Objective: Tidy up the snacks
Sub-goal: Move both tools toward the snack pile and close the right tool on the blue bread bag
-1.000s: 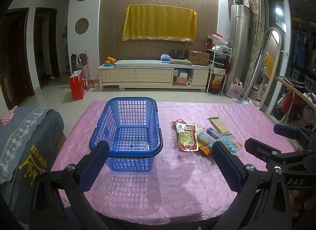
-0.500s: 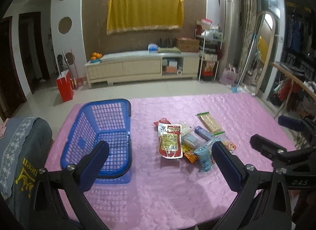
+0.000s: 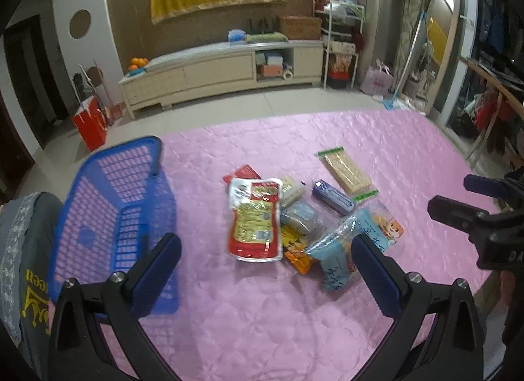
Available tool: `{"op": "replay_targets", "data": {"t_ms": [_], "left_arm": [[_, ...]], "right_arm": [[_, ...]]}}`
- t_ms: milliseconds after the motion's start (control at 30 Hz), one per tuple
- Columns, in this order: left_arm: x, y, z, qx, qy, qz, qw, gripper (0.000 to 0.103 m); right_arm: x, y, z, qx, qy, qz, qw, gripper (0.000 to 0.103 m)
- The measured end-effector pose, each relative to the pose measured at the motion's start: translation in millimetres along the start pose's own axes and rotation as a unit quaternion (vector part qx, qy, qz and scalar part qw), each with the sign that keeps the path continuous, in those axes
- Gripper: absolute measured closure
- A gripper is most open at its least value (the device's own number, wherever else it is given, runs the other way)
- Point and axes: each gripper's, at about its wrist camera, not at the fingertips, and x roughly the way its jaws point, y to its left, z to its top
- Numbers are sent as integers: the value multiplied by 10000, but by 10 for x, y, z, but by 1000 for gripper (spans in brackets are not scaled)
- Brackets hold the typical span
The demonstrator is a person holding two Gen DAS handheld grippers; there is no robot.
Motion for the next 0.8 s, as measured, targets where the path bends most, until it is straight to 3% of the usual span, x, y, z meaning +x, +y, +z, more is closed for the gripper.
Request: {"op": "replay_targets", "data": {"t_ms": [200,533,800], "left_arm": [[382,-133,-40,77,323,-92,9994,0],[839,-307,-212,-242,835,-191,9960,0],[994,-265,-295,-594,972,-121,9934,0]], "right_arm": [[359,-170,-92,-109,407,-16,9991,0],[1064,-117,-236,-901,1289,-103,9875,0],[1386,-15,-202,-1177,1553,-324,9803,2]]}}
